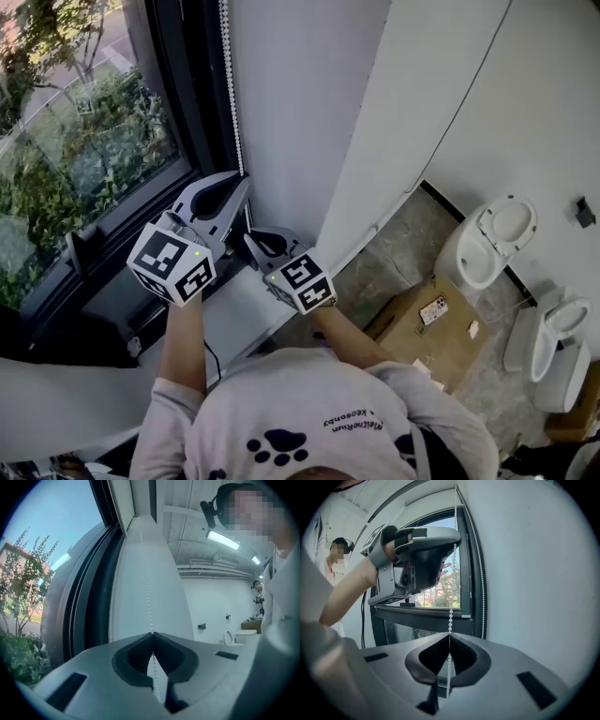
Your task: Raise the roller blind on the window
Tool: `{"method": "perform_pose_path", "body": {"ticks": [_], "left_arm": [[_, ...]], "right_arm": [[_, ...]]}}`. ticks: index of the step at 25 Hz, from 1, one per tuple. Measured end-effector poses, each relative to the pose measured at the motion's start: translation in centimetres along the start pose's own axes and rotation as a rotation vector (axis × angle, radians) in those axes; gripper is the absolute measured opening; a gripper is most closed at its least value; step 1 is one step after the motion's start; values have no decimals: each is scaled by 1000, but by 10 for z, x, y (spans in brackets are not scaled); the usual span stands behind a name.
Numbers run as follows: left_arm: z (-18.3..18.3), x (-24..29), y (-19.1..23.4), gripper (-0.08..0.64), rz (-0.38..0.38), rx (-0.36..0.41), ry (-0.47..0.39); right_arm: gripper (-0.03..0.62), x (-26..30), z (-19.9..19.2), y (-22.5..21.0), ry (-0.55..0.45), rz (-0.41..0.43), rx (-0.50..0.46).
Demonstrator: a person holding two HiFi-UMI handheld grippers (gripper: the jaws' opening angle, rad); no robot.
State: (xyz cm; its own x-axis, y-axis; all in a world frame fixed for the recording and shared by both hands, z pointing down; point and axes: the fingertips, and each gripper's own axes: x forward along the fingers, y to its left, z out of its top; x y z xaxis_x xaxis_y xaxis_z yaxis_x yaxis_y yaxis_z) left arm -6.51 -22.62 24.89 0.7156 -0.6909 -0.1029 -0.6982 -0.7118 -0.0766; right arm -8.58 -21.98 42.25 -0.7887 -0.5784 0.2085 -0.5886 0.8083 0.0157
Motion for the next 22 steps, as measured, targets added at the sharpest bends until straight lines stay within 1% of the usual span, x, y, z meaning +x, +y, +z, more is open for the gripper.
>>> {"method": "perform_pose_path", "body": {"ticks": [2,5,7,9,12,22], "left_arm": [[-2,0,0,9,-11,-18,4],[-14,0,0,8,-5,7,58],[-25,-1,-2,8,-6,0,74],[-32,-2,-2,8,-7,-27,63],[-35,-4,-2,8,-1,-47,41],[-51,-9,-4,8,0,-68,33]], "right_arm": [[9,0,-1,-1,4,1,4],[9,1,-10,-1,18,0,9],[9,2,-21,-2,31,-6,17],[9,3,-28,-3,38,-9,21],[9,5,-34,-4,44,-10,11],[9,9,-50,0,82,-4,10]]}}
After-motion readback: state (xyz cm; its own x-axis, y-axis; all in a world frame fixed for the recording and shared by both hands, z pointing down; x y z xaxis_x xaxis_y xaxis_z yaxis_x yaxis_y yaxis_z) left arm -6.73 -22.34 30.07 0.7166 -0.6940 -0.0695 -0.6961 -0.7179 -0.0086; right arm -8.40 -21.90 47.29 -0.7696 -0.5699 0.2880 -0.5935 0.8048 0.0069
